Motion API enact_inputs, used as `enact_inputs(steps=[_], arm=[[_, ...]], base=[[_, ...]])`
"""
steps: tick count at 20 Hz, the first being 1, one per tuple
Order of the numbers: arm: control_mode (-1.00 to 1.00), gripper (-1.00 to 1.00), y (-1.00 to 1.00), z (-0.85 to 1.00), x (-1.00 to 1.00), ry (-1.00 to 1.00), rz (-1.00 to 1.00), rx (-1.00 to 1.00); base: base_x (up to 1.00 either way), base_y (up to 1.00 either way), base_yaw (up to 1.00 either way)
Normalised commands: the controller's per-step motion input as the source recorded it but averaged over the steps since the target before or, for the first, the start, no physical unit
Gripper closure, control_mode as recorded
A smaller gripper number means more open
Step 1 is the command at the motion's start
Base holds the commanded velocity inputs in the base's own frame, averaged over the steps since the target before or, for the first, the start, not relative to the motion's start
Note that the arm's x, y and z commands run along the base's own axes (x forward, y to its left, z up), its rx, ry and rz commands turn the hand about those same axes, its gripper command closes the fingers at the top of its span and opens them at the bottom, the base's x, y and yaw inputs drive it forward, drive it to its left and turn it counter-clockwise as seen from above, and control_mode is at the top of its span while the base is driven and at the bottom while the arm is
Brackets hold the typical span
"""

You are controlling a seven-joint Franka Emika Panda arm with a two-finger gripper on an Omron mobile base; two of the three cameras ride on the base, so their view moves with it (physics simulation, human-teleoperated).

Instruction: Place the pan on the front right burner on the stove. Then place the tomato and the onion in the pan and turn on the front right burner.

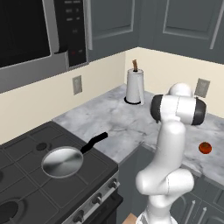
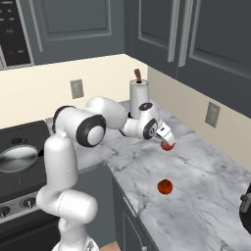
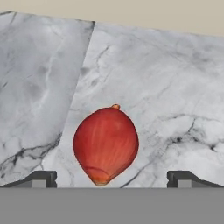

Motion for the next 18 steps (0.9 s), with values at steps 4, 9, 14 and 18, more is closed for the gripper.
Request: enact_inputs(steps=[4, 9, 14, 18], arm=[[-1.00, -1.00, -0.12, -0.24, 0.30, 0.00, -0.01, 0.00], [-1.00, -1.00, -0.12, -0.20, 0.16, 0.00, -0.01, 0.00], [-1.00, -1.00, -0.13, -0.18, 0.00, 0.00, -0.04, 0.01], [-1.00, -1.00, -0.05, -0.19, 0.00, 0.00, -0.04, 0.01]], base=[[0.00, 0.00, 0.00], [0.00, 0.00, 0.00], [0.00, 0.00, 0.00], [0.00, 0.00, 0.00]])
